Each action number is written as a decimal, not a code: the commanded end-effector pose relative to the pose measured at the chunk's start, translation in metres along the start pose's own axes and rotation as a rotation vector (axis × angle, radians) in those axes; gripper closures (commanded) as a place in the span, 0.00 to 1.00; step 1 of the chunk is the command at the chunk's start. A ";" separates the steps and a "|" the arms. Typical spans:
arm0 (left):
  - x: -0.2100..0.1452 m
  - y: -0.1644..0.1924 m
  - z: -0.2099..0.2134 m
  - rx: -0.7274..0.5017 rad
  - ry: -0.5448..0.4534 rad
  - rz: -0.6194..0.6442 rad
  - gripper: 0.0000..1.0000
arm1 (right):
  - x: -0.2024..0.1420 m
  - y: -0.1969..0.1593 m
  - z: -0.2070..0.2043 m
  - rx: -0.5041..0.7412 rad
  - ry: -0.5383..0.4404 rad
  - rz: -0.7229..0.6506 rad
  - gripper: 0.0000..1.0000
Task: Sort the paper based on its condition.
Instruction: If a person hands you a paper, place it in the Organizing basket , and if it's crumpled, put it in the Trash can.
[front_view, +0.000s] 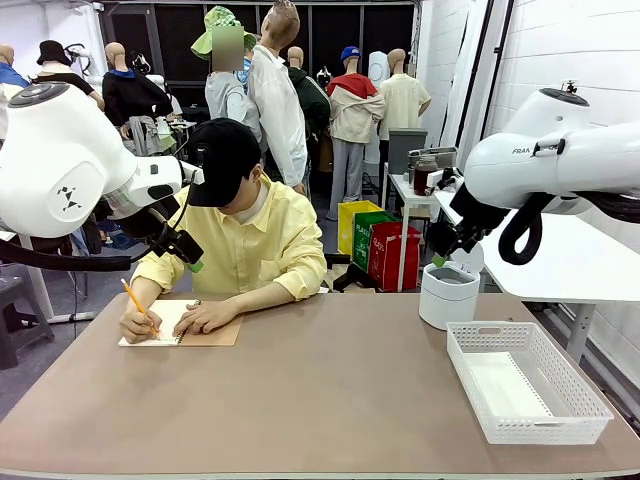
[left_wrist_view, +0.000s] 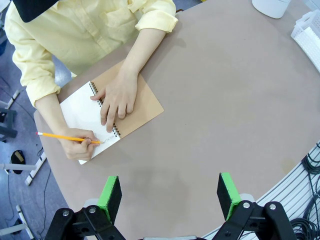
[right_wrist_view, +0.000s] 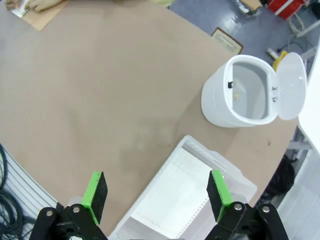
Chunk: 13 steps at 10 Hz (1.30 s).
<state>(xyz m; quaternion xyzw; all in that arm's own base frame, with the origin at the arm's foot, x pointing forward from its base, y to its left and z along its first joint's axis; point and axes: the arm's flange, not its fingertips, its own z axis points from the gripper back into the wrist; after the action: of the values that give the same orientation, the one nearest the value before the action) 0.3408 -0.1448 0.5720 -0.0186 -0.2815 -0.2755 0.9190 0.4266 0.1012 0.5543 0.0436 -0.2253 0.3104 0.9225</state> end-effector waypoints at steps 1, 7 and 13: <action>0.000 0.002 -0.001 0.002 -0.011 -0.008 0.00 | 0.002 0.000 -0.001 -0.003 0.002 -0.012 0.00; 0.000 0.002 -0.001 0.002 -0.011 -0.008 0.00 | -0.010 0.037 0.033 0.164 -0.126 0.033 0.00; 0.000 0.002 -0.001 0.002 -0.011 -0.008 0.00 | -0.041 0.068 0.050 0.268 -0.269 0.186 0.00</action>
<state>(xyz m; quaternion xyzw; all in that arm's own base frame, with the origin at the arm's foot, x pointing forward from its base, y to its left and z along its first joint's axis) 0.3408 -0.1448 0.5720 -0.0186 -0.2815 -0.2755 0.9190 0.3320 0.1256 0.5849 0.1604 -0.2900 0.3974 0.8557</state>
